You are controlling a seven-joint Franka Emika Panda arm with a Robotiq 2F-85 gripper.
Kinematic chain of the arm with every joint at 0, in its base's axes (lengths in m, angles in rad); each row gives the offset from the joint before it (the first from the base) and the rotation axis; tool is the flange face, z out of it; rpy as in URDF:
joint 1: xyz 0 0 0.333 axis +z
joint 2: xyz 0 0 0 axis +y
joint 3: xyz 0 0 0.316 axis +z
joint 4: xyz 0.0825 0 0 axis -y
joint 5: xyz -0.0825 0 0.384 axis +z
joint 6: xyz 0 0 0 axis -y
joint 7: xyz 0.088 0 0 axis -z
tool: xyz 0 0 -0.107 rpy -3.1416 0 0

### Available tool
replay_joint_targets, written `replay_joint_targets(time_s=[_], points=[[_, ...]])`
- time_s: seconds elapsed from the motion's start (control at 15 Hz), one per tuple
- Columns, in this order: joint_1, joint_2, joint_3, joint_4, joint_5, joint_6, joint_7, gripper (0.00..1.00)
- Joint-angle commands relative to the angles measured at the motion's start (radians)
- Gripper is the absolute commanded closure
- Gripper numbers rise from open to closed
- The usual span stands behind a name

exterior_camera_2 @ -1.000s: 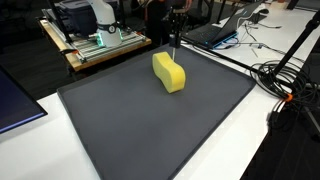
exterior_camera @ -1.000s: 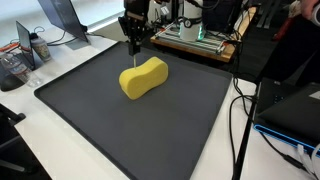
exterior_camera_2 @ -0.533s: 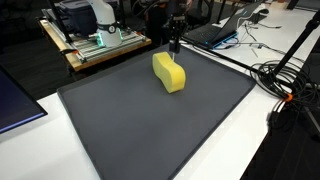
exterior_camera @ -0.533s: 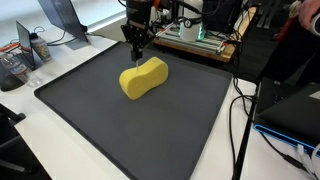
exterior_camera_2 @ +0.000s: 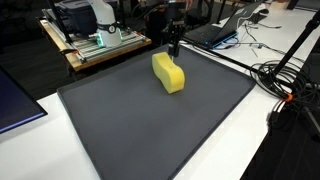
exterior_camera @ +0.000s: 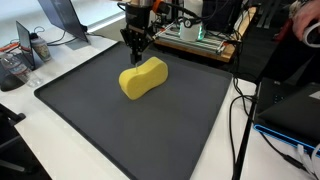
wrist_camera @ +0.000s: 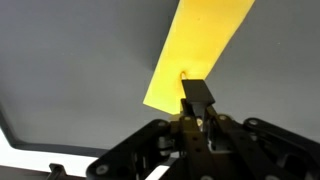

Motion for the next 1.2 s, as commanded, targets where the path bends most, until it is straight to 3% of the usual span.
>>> replay_joint_targets(time_s=[0.0,1.13], points=[[0.005,0.048,-0.019,0.001,-0.039,0.015,0.014,0.97],[0.023,0.064,-0.016,-0.05,-0.069,0.022,0.022,0.97]])
